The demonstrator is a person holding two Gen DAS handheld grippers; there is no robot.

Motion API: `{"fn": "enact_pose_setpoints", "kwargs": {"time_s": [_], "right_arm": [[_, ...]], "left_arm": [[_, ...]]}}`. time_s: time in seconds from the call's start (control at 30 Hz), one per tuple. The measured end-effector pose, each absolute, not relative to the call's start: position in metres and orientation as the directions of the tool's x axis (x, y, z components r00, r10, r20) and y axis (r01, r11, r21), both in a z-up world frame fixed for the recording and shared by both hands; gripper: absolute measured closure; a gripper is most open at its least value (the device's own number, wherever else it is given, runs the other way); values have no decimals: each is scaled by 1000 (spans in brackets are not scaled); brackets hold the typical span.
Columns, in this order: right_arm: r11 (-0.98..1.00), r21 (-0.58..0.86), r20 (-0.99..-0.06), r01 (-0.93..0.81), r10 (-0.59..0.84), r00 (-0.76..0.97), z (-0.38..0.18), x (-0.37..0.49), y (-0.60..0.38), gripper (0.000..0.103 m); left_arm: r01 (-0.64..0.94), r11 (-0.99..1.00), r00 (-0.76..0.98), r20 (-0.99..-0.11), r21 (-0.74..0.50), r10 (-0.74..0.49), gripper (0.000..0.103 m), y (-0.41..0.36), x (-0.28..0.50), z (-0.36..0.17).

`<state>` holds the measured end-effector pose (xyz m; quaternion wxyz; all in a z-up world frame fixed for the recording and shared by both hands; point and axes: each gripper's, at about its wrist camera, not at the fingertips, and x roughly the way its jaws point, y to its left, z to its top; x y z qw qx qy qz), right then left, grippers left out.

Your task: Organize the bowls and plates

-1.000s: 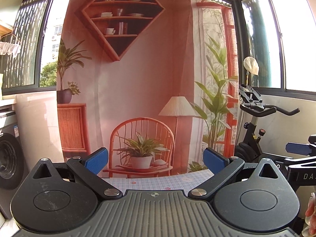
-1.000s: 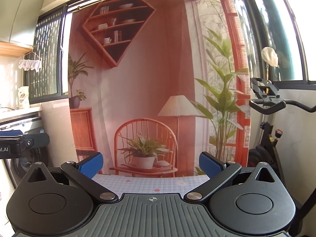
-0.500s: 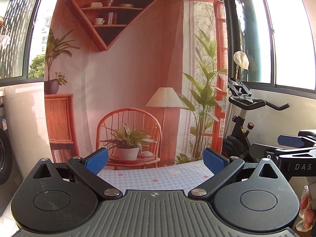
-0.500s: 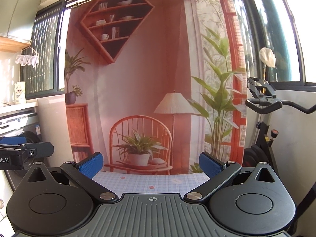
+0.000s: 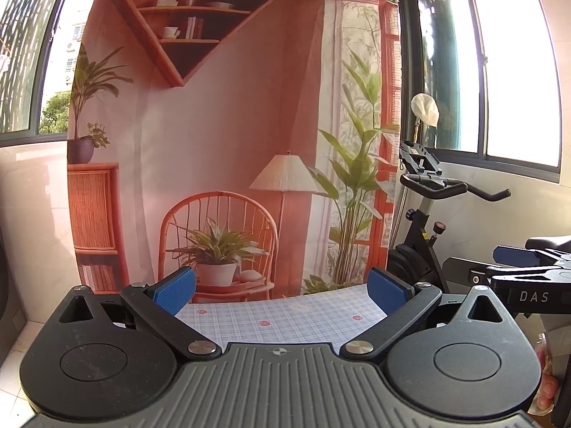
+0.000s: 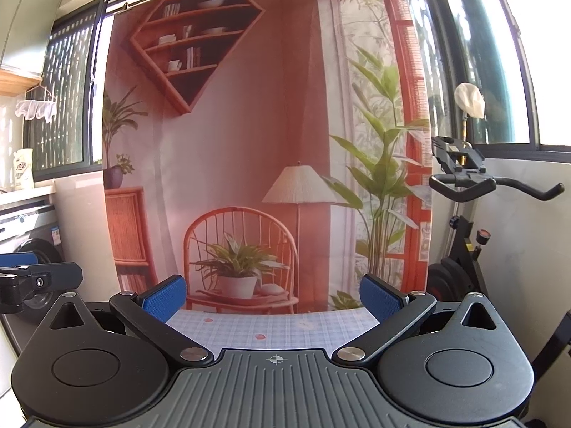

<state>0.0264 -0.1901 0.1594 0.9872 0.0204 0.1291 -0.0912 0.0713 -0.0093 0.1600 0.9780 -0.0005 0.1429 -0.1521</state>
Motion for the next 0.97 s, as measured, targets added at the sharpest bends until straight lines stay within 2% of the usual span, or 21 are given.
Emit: {"fn": "enact_pose_setpoints", "kwargs": {"time_s": [0.97], "right_arm": [[981, 47, -270, 191, -171, 948, 155, 31, -191, 0]], "left_arm": [[303, 953, 920, -255, -12, -297, 0, -10, 68, 160]]}}
